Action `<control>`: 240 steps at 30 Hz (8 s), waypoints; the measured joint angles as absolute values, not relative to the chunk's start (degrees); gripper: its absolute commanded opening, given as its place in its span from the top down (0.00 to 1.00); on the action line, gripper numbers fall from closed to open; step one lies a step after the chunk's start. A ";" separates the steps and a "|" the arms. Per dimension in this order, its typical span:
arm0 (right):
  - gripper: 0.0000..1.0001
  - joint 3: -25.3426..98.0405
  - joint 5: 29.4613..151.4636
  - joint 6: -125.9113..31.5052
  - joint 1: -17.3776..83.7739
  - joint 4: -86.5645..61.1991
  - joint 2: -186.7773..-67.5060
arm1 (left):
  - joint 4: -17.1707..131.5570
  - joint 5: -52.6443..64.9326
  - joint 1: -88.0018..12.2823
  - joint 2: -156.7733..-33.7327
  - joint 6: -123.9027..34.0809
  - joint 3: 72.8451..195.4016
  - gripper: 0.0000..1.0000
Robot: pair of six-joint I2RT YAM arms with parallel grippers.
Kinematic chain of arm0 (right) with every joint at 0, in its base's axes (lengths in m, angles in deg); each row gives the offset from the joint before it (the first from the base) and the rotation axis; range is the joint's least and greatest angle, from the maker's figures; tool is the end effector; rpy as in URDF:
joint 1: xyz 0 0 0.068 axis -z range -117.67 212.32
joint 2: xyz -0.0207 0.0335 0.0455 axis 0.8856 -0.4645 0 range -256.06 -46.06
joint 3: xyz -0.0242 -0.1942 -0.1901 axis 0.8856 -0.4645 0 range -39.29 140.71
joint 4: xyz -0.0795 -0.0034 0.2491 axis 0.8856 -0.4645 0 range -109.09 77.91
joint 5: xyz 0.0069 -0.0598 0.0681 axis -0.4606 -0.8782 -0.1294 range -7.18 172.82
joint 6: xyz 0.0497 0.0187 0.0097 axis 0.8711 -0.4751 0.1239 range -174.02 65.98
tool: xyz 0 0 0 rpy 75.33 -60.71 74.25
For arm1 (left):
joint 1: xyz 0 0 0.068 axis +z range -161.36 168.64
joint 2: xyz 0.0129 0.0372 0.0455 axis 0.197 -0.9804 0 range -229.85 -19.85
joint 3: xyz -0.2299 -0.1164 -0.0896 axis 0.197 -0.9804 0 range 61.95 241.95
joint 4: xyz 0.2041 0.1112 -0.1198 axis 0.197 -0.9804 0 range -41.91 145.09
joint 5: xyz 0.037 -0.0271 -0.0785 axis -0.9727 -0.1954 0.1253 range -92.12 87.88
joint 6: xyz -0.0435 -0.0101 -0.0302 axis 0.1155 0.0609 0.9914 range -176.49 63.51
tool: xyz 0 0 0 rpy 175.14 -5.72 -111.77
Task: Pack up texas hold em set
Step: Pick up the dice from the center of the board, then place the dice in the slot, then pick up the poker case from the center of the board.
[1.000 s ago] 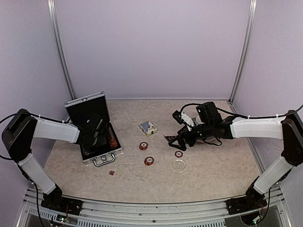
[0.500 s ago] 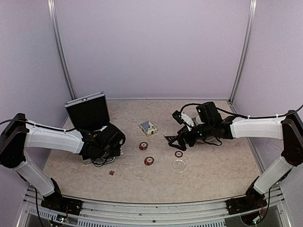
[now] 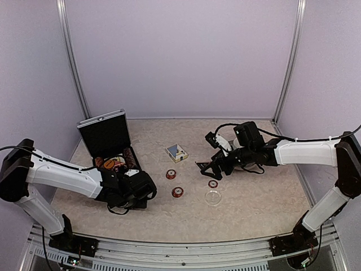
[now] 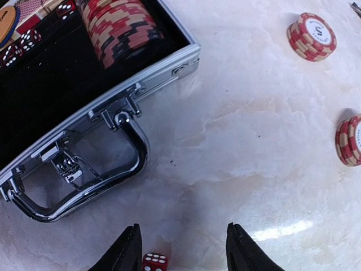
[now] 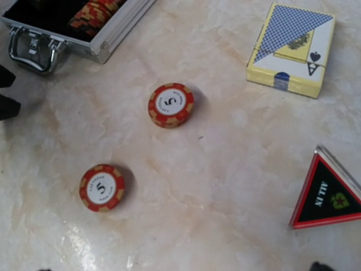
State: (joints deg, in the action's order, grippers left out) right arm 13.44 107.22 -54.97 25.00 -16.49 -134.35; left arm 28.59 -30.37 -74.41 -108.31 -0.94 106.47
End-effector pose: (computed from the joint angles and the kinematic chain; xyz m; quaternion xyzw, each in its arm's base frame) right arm 0.2518 0.2106 0.2153 -0.3748 0.8075 0.3109 0.3329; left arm 0.1357 -0.2297 0.1513 0.0211 0.9563 -0.0188 0.2909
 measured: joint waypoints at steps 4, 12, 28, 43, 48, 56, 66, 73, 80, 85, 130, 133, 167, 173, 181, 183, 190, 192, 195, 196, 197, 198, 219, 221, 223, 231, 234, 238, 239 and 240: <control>0.01 13.47 107.22 -54.97 25.00 -16.51 -134.35 | 27.28 -29.41 -74.38 -108.31 -0.26 105.55 0.47; 0.01 13.47 107.25 -54.97 25.00 -16.49 -134.35 | 26.34 -26.17 -73.36 -107.64 -0.42 103.43 0.55; 0.01 13.47 107.25 -54.97 25.00 -16.51 -134.35 | 26.29 -23.15 -72.40 -106.80 -1.82 102.49 0.78; 0.01 13.47 107.27 -54.97 25.00 -16.51 -134.35 | 23.06 -26.45 -72.16 -104.64 -1.82 106.71 0.88; 0.01 13.47 107.27 -54.97 25.00 -16.51 -134.35 | 23.19 -29.65 -69.40 -101.89 -1.86 107.32 0.87; 0.01 13.47 107.29 -54.97 25.00 -16.51 -134.35 | 26.99 -33.43 -61.80 -99.79 -4.04 107.32 0.87; 0.01 13.47 107.44 -54.97 25.00 -16.51 -134.35 | 36.74 -35.85 -52.92 -101.19 -7.56 106.49 0.86; 0.01 13.47 107.64 -54.97 25.00 -16.51 -134.37 | 41.77 -35.68 -49.07 -105.95 -9.03 106.03 0.87; 0.01 13.47 107.68 -54.97 25.00 -16.51 -134.37 | 46.51 -34.56 -46.36 -109.36 -10.65 106.03 0.87; 0.01 13.47 107.71 -54.97 25.00 -16.54 -134.37 | 48.37 -33.73 -45.32 -112.68 -11.54 106.36 0.87; 0.01 13.47 108.16 -54.97 25.00 -16.56 -135.42 | 51.91 -32.57 -42.78 -118.48 -13.29 108.30 0.77; 0.01 13.47 108.19 -54.97 25.00 -16.56 -135.42 | 51.73 -32.62 -42.78 -118.48 -13.31 108.30 0.75; 0.01 13.47 107.07 -54.88 25.00 -17.04 -135.42 | 48.22 -32.92 -48.94 -105.89 -15.26 109.31 0.53; 0.01 14.62 103.99 -53.33 25.00 -19.66 -135.42 | 49.72 -31.09 -53.38 -100.27 -17.90 109.24 0.37; 0.01 16.02 100.34 -49.05 25.00 -22.11 -135.42 | 51.56 -27.57 -59.24 -99.44 -22.01 109.24 0.24; 0.01 16.79 99.07 -47.82 24.79 -22.79 -135.44 | 52.17 -27.04 -60.22 -99.59 -23.06 109.24 0.20; 0.01 23.94 93.21 -43.93 22.27 -23.44 -141.30 | 56.17 -25.45 -62.04 -99.74 -25.36 108.28 0.01; 0.01 28.02 90.90 -43.19 20.83 -24.05 -145.30 | 57.00 -25.32 -62.14 -99.31 -25.51 107.03 0.01; 0.01 35.45 87.77 -42.38 18.75 -25.30 -151.95 | 57.33 -25.58 -62.19 -97.41 -25.51 104.56 0.01; 0.01 37.57 86.96 -42.27 18.32 -25.52 -153.74 | 57.26 -25.82 -62.19 -96.62 -25.51 103.91 0.01; 0.01 40.13 86.00 -42.12 17.88 -25.91 -155.82 | 57.26 -26.21 -62.19 -95.77 -25.51 103.32 0.01; 0.01 41.95 85.32 -42.01 17.66 -26.00 -157.30 | 57.26 -26.54 -62.19 -95.02 -25.51 102.95 0.01; 0.01 57.29 80.82 -42.79 16.72 -32.45 -170.20 | 58.82 -24.95 -61.95 -90.37 -28.39 100.43 0.01; 0.01 60.31 80.10 -42.86 16.72 -33.58 -172.49 | 58.82 -24.79 -61.95 -90.37 -28.39 100.43 0.01; 0.01 63.32 79.16 -42.88 16.72 -34.72 -174.74 | 58.82 -24.79 -61.95 -90.37 -28.44 100.46 0.01; 0.01 69.11 77.37 -43.38 16.72 -38.48 -180.78 | 58.75 -24.82 -61.95 -90.37 -28.50 100.46 0.01; 0.02 70.69 77.39 -43.60 16.72 -39.00 -182.81 | 58.75 -24.82 -61.90 -90.37 -28.48 100.46 0.01; 0.07 71.91 77.65 -43.78 16.74 -39.16 -184.71 | 58.71 -24.82 -61.90 -90.35 -28.48 100.46 0.01; 0.08 72.37 77.59 -43.87 16.74 -39.22 -184.93 | 58.71 -24.82 -61.90 -90.35 -28.46 100.46 0.01; 0.10 72.63 77.65 -43.93 16.74 -39.22 -185.08 | 58.68 -24.82 -61.90 -90.32 -28.46 100.46 0.01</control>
